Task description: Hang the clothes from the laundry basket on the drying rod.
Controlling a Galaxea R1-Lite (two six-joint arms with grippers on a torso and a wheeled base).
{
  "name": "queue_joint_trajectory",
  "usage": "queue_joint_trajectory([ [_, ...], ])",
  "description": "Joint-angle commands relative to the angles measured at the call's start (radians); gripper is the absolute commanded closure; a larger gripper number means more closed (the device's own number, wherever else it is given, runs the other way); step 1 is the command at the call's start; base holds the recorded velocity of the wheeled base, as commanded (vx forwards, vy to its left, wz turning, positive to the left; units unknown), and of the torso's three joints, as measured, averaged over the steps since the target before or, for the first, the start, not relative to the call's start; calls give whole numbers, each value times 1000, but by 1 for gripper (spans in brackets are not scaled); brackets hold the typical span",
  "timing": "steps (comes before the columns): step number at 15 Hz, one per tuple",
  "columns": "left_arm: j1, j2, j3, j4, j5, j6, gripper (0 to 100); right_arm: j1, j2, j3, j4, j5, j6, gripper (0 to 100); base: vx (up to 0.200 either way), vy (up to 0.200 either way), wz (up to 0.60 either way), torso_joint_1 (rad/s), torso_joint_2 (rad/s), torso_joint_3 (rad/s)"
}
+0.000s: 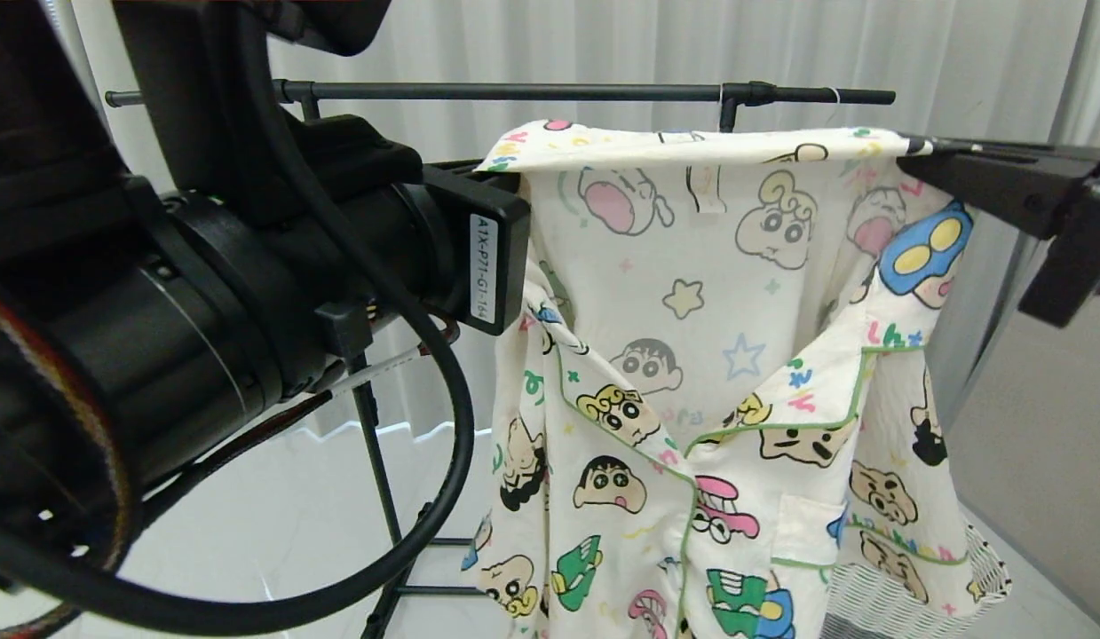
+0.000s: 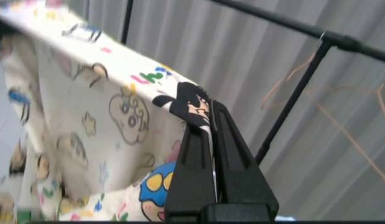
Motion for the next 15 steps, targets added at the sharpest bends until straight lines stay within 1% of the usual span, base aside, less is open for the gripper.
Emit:
queue_joint_trajectory([
  [1,-14,-18,-13,24,3,0,100,-12,42,-75,-2,1,-3,100,0,0,0,0,0,0],
  [2,-18,-33,-11,44,3,0,100,-14,42,-92,9,0,-11,100,0,0,0,0,0,0],
  [4,-18,-42,-4,49,2,5,100,-34,32,-107,58,-2,-28,100,0,0,0,0,0,0],
  [5,-18,-42,-7,49,0,41,100,-60,6,-136,141,-2,-31,100,0,0,0,0,0,0],
  [7,-18,-38,-39,44,-7,110,100,-60,-54,-189,291,4,-31,100,0,0,0,0,0,0],
  [8,-18,-32,-66,44,-16,118,100,-57,-86,-210,371,18,-31,100,0,0,0,0,0,0],
  [10,-18,-9,-117,43,-18,118,100,-48,-153,-241,517,78,-31,100,0,0,0,0,0,0],
  [11,-18,1,-135,43,-18,118,100,-8,-170,-253,563,83,-28,100,0,0,0,0,0,0],
  [12,-18,13,-155,44,-18,117,100,78,-185,-256,578,83,-20,100,0,0,0,0,0,0],
  [13,-18,24,-171,43,-18,115,100,173,-189,-250,580,81,6,100,0,0,0,0,0,0],
  [15,-15,39,-185,43,-18,112,100,333,-182,-239,581,81,44,100,0,0,0,0,0,0],
])
